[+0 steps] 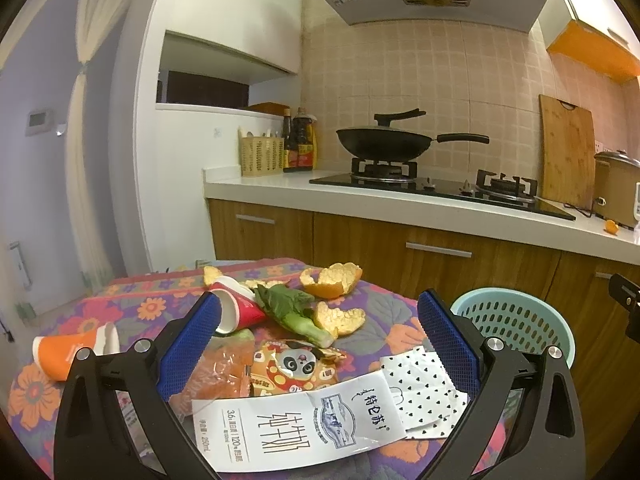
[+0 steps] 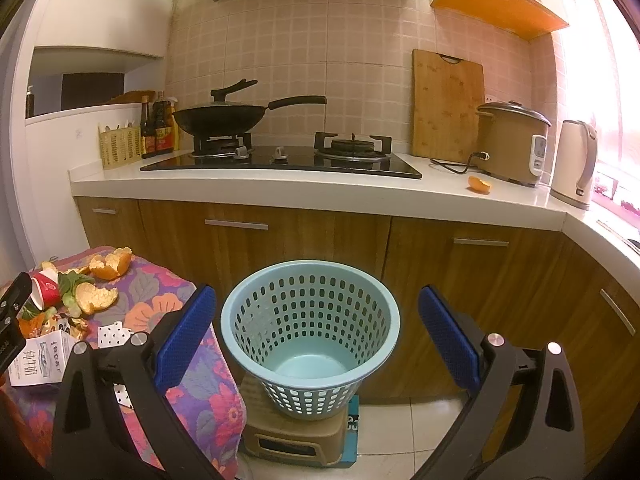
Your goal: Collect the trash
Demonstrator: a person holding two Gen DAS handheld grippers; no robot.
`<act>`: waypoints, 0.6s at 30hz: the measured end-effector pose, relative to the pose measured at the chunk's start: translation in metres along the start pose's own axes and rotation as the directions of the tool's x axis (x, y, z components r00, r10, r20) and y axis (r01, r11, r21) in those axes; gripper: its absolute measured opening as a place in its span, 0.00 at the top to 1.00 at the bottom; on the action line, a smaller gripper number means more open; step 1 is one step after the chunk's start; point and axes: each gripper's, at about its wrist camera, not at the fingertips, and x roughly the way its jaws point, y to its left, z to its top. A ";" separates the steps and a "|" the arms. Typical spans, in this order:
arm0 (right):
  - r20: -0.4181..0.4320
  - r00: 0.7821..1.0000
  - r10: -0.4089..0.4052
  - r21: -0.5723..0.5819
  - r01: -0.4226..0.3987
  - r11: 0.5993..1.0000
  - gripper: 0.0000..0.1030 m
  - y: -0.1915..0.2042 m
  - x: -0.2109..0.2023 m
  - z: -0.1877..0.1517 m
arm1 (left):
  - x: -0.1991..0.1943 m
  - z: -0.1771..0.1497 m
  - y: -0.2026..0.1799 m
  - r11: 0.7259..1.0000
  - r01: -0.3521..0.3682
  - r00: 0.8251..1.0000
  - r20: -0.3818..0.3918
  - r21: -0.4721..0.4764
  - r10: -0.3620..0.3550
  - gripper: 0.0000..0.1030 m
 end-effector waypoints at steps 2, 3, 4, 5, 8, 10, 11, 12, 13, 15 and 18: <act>-0.001 1.000 0.002 -0.004 -0.002 1.000 0.07 0.001 0.000 0.001 | 0.001 0.000 0.001 1.000 0.002 1.000 -0.003 -0.003 -0.002 0.07; -0.001 1.000 0.002 -0.006 -0.002 1.000 0.07 0.002 0.000 0.000 | 0.001 0.000 0.001 1.000 0.002 1.000 -0.004 -0.004 -0.002 0.07; 0.001 1.000 0.004 -0.009 -0.004 1.000 0.07 0.003 0.000 0.000 | 0.001 0.000 0.000 1.000 0.002 1.000 -0.004 0.000 -0.002 0.07; 0.003 1.000 0.005 -0.012 -0.005 1.000 0.07 0.003 0.000 0.000 | 0.001 0.000 0.000 1.000 0.003 1.000 -0.008 0.002 -0.003 0.07; 0.002 1.000 0.011 -0.019 -0.011 1.000 0.09 0.005 0.000 -0.002 | 0.001 0.000 0.000 1.000 0.007 1.000 -0.009 -0.001 -0.007 0.07; -0.002 1.000 0.018 -0.022 -0.018 1.000 0.09 0.006 0.001 -0.002 | 0.002 0.000 -0.001 1.000 0.012 1.000 -0.009 -0.004 -0.012 0.07; -0.004 1.000 0.022 -0.023 -0.022 1.000 0.09 0.007 0.001 -0.003 | 0.002 0.000 -0.002 1.000 0.011 1.000 -0.015 0.004 -0.011 0.07; -0.007 1.000 0.027 -0.023 -0.027 0.999 0.09 0.008 0.002 -0.003 | 0.001 0.000 -0.003 1.000 0.012 1.000 -0.012 0.004 -0.012 0.07; -0.008 1.000 0.030 -0.023 -0.030 0.999 0.09 0.008 0.002 -0.003 | 0.001 0.000 -0.003 1.000 0.013 1.000 -0.012 0.006 -0.013 0.07; -0.008 0.999 0.034 -0.025 -0.034 0.999 0.09 0.008 0.002 -0.004 | 0.001 0.000 -0.004 1.000 0.014 1.000 -0.007 0.007 -0.014 0.07; -0.011 0.999 0.042 -0.031 -0.043 0.999 0.09 0.010 0.002 -0.005 | 0.000 0.000 -0.005 1.000 0.011 1.000 -0.009 0.010 -0.011 0.07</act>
